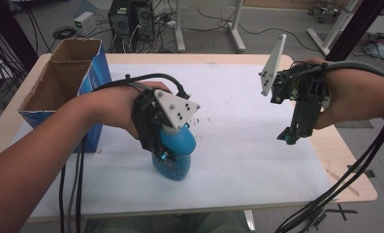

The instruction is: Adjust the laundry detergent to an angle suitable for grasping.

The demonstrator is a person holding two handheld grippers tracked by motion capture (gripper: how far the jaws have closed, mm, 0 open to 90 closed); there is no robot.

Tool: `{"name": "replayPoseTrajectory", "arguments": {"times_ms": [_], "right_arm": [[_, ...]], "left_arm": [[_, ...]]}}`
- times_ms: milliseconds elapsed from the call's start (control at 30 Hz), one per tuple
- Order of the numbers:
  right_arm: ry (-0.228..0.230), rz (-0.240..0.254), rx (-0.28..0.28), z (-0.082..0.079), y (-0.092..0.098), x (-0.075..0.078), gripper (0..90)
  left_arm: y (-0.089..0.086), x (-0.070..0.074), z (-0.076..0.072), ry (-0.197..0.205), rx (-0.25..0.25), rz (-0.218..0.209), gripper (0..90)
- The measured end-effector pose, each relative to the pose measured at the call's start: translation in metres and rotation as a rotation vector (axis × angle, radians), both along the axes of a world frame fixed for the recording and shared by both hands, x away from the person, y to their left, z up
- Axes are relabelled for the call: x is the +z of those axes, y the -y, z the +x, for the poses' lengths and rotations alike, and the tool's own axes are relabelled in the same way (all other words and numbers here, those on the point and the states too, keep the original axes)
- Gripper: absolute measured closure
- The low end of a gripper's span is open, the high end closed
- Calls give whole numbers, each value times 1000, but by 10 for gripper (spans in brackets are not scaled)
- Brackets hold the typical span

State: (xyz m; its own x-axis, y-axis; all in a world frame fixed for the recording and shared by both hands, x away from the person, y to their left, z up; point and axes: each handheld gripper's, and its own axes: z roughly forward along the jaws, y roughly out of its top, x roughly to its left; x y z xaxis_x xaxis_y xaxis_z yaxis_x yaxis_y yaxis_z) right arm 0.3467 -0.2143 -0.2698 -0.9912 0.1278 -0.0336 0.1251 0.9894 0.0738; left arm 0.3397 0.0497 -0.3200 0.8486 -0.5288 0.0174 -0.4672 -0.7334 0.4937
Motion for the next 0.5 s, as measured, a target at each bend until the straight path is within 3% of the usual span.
{"name": "replayPoseTrajectory", "arguments": {"times_ms": [333, 500], "right_arm": [[-15, -2, 4, 4, -4, -9, 27], [-18, -2, 6, 5, -5, -10, 27]], "left_arm": [[-7, -7, 11, -60, 26, -31, 428], [-11, -8, 14, -67, 33, -40, 424]]}}
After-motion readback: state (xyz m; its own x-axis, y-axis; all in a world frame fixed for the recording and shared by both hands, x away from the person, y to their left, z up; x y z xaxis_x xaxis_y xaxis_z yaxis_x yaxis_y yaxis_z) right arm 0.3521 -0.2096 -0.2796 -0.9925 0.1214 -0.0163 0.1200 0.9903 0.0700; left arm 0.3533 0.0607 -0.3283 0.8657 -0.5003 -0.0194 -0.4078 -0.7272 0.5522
